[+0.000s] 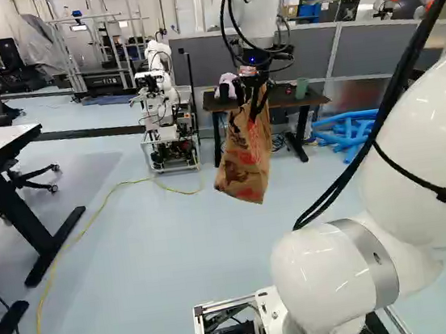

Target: Pick up the bag on the ground and place it on the table

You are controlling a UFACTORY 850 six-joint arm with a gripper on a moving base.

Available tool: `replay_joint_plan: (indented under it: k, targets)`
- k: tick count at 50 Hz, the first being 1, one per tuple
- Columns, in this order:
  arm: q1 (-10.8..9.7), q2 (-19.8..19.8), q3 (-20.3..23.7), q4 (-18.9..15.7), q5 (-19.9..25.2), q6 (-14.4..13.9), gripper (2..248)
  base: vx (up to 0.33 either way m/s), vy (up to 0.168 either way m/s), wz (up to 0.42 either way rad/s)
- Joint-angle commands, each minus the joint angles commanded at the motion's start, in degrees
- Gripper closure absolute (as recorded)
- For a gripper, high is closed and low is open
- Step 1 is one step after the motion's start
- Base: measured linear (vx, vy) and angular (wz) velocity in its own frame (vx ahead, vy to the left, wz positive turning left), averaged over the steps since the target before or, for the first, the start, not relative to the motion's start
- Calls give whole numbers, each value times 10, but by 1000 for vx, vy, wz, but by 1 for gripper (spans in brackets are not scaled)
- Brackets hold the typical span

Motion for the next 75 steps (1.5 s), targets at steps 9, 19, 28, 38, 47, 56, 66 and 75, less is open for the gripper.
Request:
replay_joint_plan:
  k: [9, 19, 28, 38, 47, 56, 66, 75]
  targets:
    - [0, 0, 0, 0, 0, 0, 229, 0, 0, 0]
    - [0, 0, 0, 0, 0, 0, 229, 0, 0, 0]
    - [0, 0, 0, 0, 0, 0, 229, -11, -24, -58]
    - [0, 0, 0, 0, 0, 0, 229, 0, -14, 1]
    - [0, 0, 0, 0, 0, 0, 229, 1, -17, 1]
    - [0, 0, 0, 0, 0, 0, 229, -1, -55, 2]
    - [0, 0, 0, 0, 0, 0, 229, 21, -98, -12]
    - [0, 0, 0, 0, 0, 0, 229, 69, -96, -2]
